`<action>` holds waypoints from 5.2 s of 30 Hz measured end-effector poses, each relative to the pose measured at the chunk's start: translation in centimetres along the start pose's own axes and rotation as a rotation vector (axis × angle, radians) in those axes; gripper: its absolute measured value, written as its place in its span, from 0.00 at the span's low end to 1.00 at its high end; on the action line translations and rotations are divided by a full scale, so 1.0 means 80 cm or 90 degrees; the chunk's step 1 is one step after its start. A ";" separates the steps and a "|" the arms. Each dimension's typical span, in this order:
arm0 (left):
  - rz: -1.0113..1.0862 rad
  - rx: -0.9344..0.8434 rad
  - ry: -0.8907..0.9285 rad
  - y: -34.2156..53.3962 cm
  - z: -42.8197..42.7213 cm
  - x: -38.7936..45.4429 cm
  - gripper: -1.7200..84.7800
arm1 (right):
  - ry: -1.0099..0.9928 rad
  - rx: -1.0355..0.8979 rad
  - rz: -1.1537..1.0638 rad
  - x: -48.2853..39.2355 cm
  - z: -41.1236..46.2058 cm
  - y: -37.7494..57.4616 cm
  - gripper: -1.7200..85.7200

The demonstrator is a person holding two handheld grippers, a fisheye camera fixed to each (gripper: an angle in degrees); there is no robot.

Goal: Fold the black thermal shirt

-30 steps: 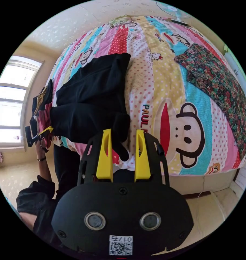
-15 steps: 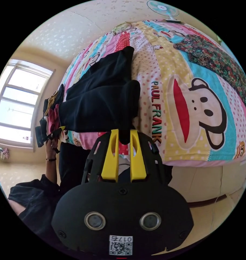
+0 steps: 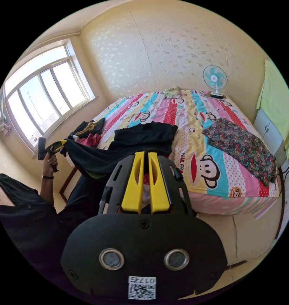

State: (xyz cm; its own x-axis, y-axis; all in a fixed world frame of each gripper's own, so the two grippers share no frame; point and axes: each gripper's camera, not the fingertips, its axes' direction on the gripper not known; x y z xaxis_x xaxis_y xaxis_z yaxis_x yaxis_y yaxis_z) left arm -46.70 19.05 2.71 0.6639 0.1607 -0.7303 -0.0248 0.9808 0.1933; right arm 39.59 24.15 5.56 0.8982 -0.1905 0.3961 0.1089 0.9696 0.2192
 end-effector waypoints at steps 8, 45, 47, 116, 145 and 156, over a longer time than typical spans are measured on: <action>0.053 0.079 0.046 0.019 -0.099 0.043 0.07 | 0.063 0.137 -0.059 -0.057 -0.115 0.031 0.04; -0.219 -0.269 -0.131 -0.016 0.265 -0.255 0.09 | -0.087 -0.270 0.134 0.122 0.344 -0.038 0.07; -0.231 -0.267 -0.110 -0.017 0.263 -0.259 0.08 | -0.083 -0.267 0.128 0.117 0.333 -0.039 0.06; 0.208 -0.336 -0.095 0.097 0.676 0.271 0.09 | -0.138 -0.258 0.164 0.092 0.455 0.098 0.02; -0.196 -0.361 0.043 0.095 0.665 0.005 0.13 | -0.240 -0.238 0.310 0.157 0.457 0.170 0.08; -0.226 -0.308 0.122 0.105 0.638 -0.039 0.19 | -0.248 -0.417 0.325 0.206 0.492 0.209 0.06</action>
State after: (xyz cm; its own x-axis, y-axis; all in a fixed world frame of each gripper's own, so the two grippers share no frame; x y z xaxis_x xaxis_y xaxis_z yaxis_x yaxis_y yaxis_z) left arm -10.86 21.18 40.07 0.5496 -0.2110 -0.8083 -0.1922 0.9097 -0.3681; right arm 39.45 31.16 50.86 0.7096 0.3614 0.6048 0.0651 0.8211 -0.5671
